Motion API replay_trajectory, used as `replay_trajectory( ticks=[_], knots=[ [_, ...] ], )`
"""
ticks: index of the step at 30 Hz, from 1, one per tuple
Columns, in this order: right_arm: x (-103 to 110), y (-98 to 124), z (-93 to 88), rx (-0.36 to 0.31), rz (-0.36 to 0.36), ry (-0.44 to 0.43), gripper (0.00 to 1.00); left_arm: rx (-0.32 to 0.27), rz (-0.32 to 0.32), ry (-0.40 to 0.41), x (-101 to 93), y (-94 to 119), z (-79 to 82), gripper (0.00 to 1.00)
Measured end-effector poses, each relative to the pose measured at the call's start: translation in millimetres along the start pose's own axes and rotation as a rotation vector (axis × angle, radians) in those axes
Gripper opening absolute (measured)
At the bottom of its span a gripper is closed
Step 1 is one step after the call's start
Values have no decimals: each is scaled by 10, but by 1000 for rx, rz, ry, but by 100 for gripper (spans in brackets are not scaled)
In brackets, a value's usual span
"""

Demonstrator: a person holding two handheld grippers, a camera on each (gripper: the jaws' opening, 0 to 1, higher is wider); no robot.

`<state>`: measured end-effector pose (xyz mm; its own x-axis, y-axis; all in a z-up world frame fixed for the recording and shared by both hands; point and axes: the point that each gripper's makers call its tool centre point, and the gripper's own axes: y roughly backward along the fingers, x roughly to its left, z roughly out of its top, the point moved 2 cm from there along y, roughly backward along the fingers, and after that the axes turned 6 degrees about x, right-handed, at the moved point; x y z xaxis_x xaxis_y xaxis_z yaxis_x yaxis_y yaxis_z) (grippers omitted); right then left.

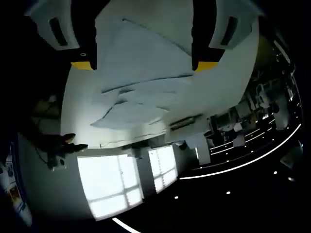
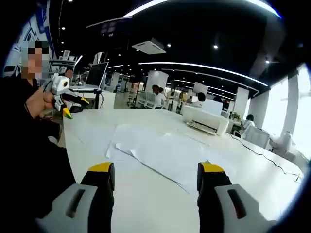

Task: Organize the stack of printing papers by aligning and flattening the scattered papers on the table

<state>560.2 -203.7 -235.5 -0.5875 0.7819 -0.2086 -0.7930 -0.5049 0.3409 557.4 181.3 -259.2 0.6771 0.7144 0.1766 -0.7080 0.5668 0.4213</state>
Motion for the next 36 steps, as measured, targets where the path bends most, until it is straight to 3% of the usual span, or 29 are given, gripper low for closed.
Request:
replay_trajectory(
  ticks=[6,12,36],
  knots=[
    [-32,43,58,-29,-13,2,63,-8,1,-5,-17,6,41,83],
    [-38,22,-23,-9,-6,-13,63,-2,-3,-7,-25,-11,30,83],
    [47,-39,-53,12,31,-12,62,-1,1,-11,-2,5,5,81]
  ],
)
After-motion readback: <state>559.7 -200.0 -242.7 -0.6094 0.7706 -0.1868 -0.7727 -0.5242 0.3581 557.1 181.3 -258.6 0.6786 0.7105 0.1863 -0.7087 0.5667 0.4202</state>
